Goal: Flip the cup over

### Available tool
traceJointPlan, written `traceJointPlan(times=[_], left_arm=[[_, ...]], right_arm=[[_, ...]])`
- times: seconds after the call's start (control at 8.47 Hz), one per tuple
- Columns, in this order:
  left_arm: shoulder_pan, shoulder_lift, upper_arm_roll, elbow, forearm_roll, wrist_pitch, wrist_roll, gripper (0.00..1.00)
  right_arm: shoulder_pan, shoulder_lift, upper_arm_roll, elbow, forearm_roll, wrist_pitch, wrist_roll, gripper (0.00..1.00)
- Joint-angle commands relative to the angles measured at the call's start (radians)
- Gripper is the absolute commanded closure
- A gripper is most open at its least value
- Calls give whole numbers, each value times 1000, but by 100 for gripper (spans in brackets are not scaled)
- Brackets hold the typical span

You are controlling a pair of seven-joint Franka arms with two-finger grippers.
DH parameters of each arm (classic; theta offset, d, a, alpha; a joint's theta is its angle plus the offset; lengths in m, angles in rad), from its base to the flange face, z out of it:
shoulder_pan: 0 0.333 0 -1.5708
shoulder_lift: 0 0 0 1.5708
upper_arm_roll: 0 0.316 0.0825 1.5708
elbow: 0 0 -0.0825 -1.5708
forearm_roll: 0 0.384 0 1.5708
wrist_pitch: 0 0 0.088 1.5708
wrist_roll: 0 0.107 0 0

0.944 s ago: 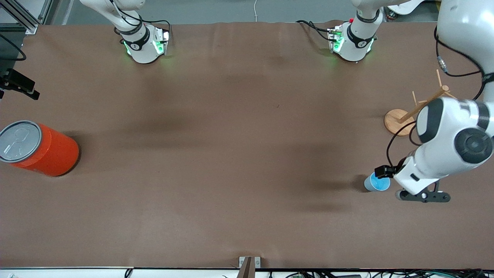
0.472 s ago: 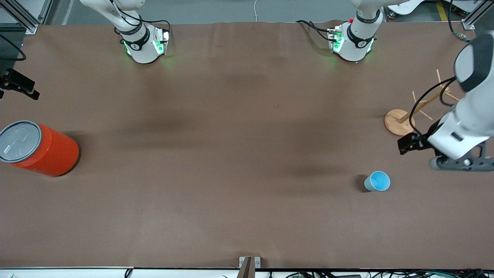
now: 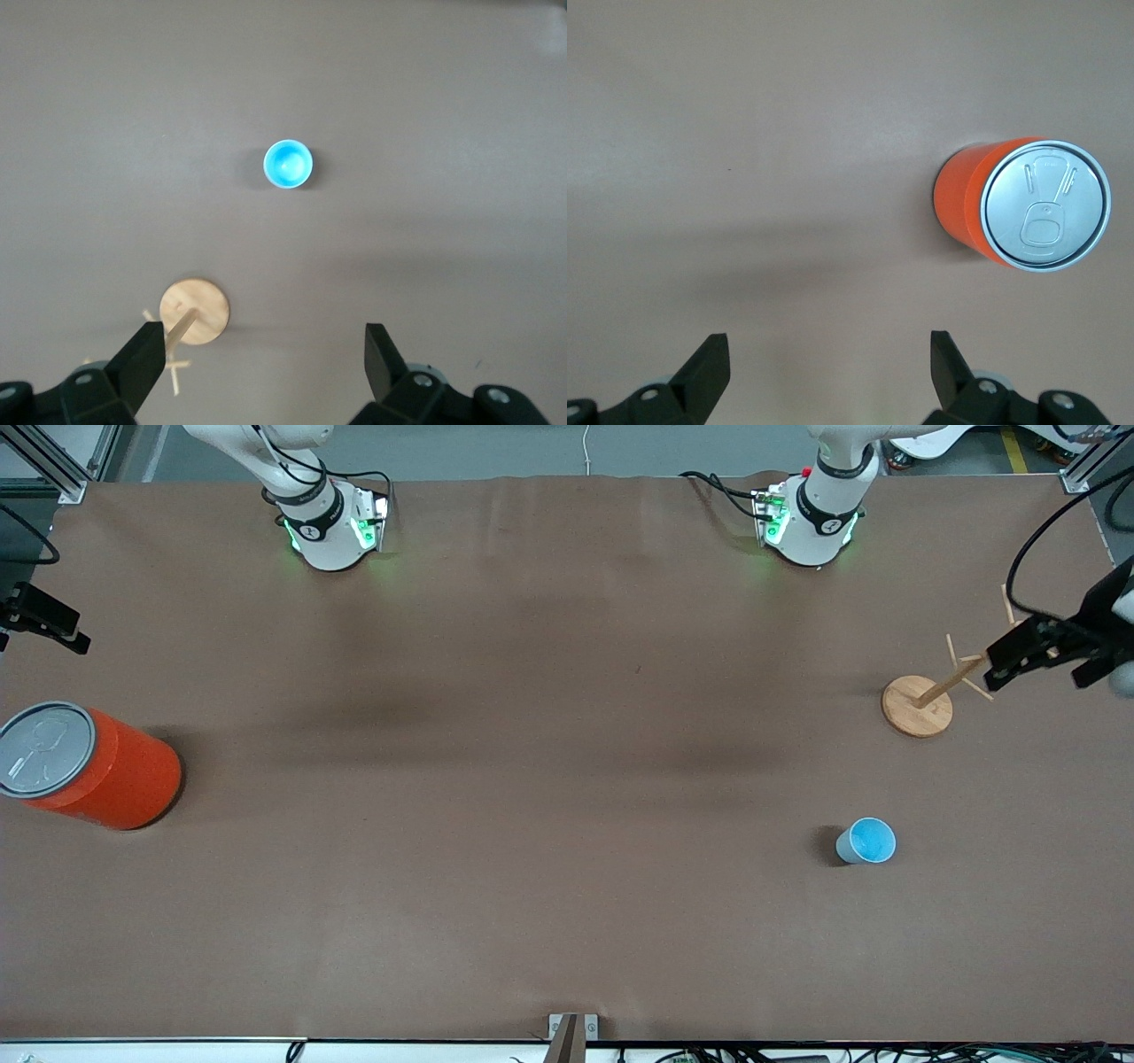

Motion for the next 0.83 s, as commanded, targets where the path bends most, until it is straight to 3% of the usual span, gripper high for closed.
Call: traceJointPlan(times=[0.0,0.71], left_arm=[[-63,-71,96,-63,-16,-13,21,1],[-71,-53,99,-37,-22,9,87,0]], right_arm=[[-6,-16,3,-13,7,4,13,0],[-6,-16,3,-12,5,4,13,0]])
